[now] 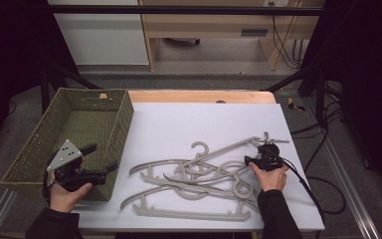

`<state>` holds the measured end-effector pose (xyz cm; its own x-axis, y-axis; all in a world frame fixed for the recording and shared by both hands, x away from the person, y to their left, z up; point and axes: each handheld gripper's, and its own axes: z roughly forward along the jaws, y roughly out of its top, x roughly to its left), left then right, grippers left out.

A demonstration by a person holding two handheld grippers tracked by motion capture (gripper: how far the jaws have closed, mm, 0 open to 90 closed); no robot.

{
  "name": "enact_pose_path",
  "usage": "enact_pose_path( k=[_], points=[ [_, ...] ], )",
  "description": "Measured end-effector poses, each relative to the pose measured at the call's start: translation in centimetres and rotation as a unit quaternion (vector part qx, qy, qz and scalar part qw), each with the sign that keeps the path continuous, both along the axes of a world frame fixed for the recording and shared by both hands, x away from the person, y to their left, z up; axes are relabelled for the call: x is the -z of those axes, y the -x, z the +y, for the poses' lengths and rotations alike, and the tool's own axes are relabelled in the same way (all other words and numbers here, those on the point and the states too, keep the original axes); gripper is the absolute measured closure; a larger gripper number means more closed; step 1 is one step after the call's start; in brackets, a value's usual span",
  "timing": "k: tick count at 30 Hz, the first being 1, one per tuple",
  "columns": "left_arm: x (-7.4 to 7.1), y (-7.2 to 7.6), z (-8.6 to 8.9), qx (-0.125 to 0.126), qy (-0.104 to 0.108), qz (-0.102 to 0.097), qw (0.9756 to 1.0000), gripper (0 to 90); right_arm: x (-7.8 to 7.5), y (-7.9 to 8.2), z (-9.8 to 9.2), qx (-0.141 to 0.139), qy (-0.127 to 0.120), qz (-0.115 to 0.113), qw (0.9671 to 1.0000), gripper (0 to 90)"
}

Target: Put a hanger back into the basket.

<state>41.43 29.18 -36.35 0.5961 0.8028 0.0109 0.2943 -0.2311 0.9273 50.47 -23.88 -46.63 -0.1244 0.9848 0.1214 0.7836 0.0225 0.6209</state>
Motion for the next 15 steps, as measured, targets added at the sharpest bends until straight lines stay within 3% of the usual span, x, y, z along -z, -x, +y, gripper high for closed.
enact_pose_path(
  k=[2, 5, 12, 15],
  points=[
    [0.0, 0.0, 0.0, 0.0, 0.0, 0.001, 1.0, 7.3, 0.1, -0.5, -0.1, 0.003, -0.022, 0.01, 0.9997, 37.7],
    [0.1, 0.0, 0.1, -0.001, 0.001, 0.002, 1.0, 7.4, 0.0, -1.2, -0.3, 0.002, -0.034, 0.018, 0.9992, 40.7],
    [0.1, -0.1, 0.1, -0.001, 0.002, 0.002, 1.0, 7.4, -0.3, -3.2, -0.4, -0.003, -0.024, 0.023, 0.9994, 47.3],
    [0.1, -0.1, 0.2, -0.002, 0.003, 0.002, 1.0, 7.4, -0.2, -4.1, -0.8, -0.014, -0.024, 0.005, 0.9996, 48.4]
  ],
)
